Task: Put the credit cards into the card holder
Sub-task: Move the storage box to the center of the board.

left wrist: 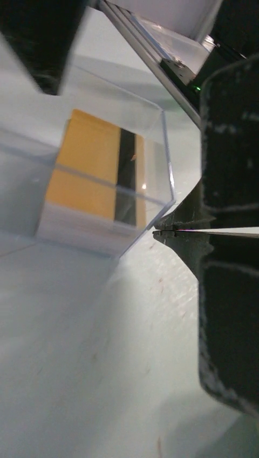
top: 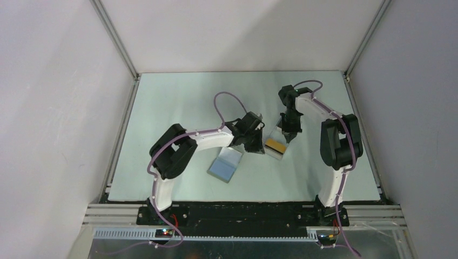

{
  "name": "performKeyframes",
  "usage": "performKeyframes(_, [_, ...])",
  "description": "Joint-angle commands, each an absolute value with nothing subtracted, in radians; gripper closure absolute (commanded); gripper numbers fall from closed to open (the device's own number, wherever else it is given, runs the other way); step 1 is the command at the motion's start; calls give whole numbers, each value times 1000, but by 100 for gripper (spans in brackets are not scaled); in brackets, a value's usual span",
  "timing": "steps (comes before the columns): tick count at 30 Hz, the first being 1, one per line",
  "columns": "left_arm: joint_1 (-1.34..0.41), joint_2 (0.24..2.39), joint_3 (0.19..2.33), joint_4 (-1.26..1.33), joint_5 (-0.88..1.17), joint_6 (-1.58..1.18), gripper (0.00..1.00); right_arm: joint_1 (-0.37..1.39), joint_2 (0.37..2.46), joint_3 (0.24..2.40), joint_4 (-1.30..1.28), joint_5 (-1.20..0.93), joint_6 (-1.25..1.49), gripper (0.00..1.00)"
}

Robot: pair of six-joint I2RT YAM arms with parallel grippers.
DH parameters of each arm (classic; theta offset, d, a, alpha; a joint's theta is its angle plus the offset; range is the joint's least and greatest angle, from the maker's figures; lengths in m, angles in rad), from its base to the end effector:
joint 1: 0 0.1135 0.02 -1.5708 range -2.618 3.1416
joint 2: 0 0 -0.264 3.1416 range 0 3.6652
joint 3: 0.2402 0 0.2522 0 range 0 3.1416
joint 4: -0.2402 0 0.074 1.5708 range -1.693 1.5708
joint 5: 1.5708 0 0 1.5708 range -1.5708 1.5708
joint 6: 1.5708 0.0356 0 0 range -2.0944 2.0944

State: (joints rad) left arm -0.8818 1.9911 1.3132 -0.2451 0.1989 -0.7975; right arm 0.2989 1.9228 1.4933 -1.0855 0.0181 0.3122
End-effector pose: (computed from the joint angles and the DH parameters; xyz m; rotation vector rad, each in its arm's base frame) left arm 0.2628 -0.3301 0.1608 0.2059 2.7170 -0.8620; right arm 0.3488 0.1068 0.2044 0.0213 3.0829 -0.0007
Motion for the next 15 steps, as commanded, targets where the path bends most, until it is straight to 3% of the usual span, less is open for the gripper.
performKeyframes(1, [-811, 2002, 1372, -176, 199, -819, 100, 327, 1867, 1476, -1173, 77, 318, 100])
performKeyframes(14, [-780, 2086, 1500, -174, 282, -783, 100, 400, 1792, 1463, -1190, -61, 337, 100])
performKeyframes(15, [-777, 2067, 1491, -174, 271, -776, 100, 401, 1781, 1463, -1179, -47, 328, 93])
